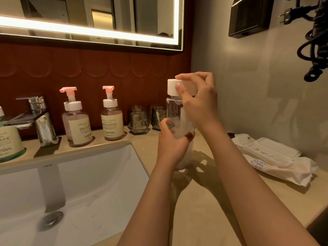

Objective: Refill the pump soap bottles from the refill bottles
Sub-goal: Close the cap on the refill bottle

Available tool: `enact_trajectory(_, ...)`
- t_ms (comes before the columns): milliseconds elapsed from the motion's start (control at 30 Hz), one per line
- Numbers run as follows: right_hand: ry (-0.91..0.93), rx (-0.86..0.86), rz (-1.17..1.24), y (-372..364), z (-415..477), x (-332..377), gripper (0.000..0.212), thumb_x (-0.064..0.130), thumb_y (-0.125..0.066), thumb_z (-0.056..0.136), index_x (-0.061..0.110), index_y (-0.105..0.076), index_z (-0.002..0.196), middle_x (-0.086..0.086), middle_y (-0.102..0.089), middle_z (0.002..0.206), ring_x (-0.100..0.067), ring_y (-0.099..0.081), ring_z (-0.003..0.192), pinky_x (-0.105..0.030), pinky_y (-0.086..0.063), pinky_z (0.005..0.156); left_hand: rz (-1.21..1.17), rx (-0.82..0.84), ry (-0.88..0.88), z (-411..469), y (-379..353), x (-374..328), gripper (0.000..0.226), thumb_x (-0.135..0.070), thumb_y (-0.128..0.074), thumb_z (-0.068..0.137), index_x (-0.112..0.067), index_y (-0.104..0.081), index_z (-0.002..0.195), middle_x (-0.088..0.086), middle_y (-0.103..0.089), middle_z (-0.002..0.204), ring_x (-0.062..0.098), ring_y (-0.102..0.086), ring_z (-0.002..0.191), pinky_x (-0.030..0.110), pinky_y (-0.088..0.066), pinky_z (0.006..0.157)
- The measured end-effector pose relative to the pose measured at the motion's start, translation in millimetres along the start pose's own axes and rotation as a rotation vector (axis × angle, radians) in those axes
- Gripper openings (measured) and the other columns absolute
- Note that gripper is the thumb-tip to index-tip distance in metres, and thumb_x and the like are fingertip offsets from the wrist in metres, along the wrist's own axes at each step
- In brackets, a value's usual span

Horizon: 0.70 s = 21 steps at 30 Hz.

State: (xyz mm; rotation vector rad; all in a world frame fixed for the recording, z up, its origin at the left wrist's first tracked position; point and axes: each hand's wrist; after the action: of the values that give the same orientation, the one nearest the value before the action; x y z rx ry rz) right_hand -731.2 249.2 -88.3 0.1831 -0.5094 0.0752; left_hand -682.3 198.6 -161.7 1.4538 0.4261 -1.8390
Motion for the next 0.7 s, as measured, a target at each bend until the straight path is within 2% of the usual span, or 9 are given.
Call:
enact_trajectory(133, -0.115, -0.018, 0.177, -0.5, 2.6, -3.0, 0.026, 0.019, -0.039, 0.099, 0.015, -0.061, 0.113, -0.003, -0.044, 0.119, -0.009, -0.045, 0.103, -0.005, -0.046, 0.072, 0.006, -0.019, -0.009, -0.5, -0.2, 1.6, 0.070, -0.032, -0.067, 0.083, -0.028, -0.022, 0.135, 0.004, -0.037, 0.139, 0.021, -0.040, 0.125, 0.040, -0.038, 0.102)
enact_trajectory(233, -0.213, -0.006, 0.271, 0.1, 5.2, -6.4, 0.023, 0.022, -0.046, 0.097, 0.015, -0.058, 0.115, -0.007, -0.049, 0.126, -0.013, -0.054, 0.101, -0.013, -0.052, 0.072, -0.003, -0.035, -0.001, 0.1, 0.4, 2.2, 0.073, -0.033, -0.067, 0.083, -0.027, -0.020, 0.138, 0.004, -0.037, 0.140, 0.022, -0.039, 0.126, 0.040, -0.037, 0.102)
enact_trajectory(333, -0.283, 0.065, 0.441, 0.5, 4.8, -3.6, 0.009, 0.017, -0.054, 0.092, 0.016, -0.053, 0.101, -0.007, -0.052, 0.116, -0.009, -0.055, 0.091, -0.011, -0.051, 0.062, -0.003, -0.024, 0.000, 1.3, 0.1, 2.3, 0.071, -0.030, -0.067, 0.083, -0.027, -0.021, 0.137, 0.004, -0.037, 0.139, 0.022, -0.039, 0.125, 0.039, -0.037, 0.102)
enact_trajectory(367, -0.287, 0.083, 0.456, 1.0, 4.7, -2.3, 0.011, 0.016, -0.057, 0.090, 0.020, -0.049, 0.097, -0.006, -0.052, 0.113, -0.011, -0.055, 0.092, -0.014, -0.053, 0.063, -0.004, -0.018, 0.001, 1.2, 0.0, 2.2, 0.070, -0.028, -0.067, 0.083, -0.028, -0.021, 0.136, 0.004, -0.037, 0.138, 0.022, -0.039, 0.124, 0.039, -0.037, 0.101)
enact_trajectory(467, -0.213, 0.105, 0.340, 1.2, 3.1, -2.2, 0.021, 0.018, -0.066, 0.084, 0.023, -0.049, 0.096, -0.001, -0.051, 0.111, -0.015, -0.054, 0.098, -0.019, -0.056, 0.066, -0.005, -0.014, -0.005, -0.2, 0.0, 0.9, 0.071, -0.026, -0.067, 0.083, -0.027, -0.021, 0.136, 0.004, -0.035, 0.139, 0.022, -0.038, 0.125, 0.039, -0.037, 0.100)
enact_trajectory(567, -0.164, 0.067, 0.228, 0.5, 1.2, -2.2, 0.020, 0.029, -0.068, 0.082, 0.027, -0.057, 0.099, -0.001, -0.046, 0.120, -0.018, -0.050, 0.109, -0.023, -0.055, 0.078, -0.002, -0.021, -0.011, -0.5, 0.2, 0.7, 0.072, -0.029, -0.068, 0.083, -0.026, -0.021, 0.137, 0.003, -0.034, 0.140, 0.022, -0.038, 0.126, 0.037, -0.037, 0.099)
enact_trajectory(633, -0.174, 0.024, 0.231, 1.4, 2.2, -0.6, 0.016, 0.034, -0.058, 0.089, 0.026, -0.063, 0.102, -0.002, -0.044, 0.123, -0.014, -0.047, 0.110, -0.014, -0.050, 0.078, -0.003, -0.022, -0.010, -0.4, 0.3, 1.0, 0.072, -0.030, -0.068, 0.082, -0.026, -0.021, 0.136, 0.003, -0.034, 0.140, 0.022, -0.038, 0.126, 0.036, -0.036, 0.099)
enact_trajectory(700, -0.176, -0.013, 0.219, 2.1, 4.4, -2.0, 0.027, 0.033, -0.045, 0.096, 0.021, -0.064, 0.112, -0.003, -0.046, 0.120, -0.010, -0.046, 0.104, -0.008, -0.047, 0.071, -0.003, -0.024, -0.012, -0.7, 0.5, 1.5, 0.072, -0.031, -0.068, 0.082, -0.027, -0.021, 0.136, 0.003, -0.035, 0.140, 0.021, -0.038, 0.126, 0.037, -0.036, 0.100)
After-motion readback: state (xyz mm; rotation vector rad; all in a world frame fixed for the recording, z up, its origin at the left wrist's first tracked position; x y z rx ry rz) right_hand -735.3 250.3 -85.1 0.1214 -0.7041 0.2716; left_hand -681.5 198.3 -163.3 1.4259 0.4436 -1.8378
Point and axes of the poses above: each hand's wrist, its own z-axis towards the middle knuckle, its own y-axis out of the back of the hand, x = y × z
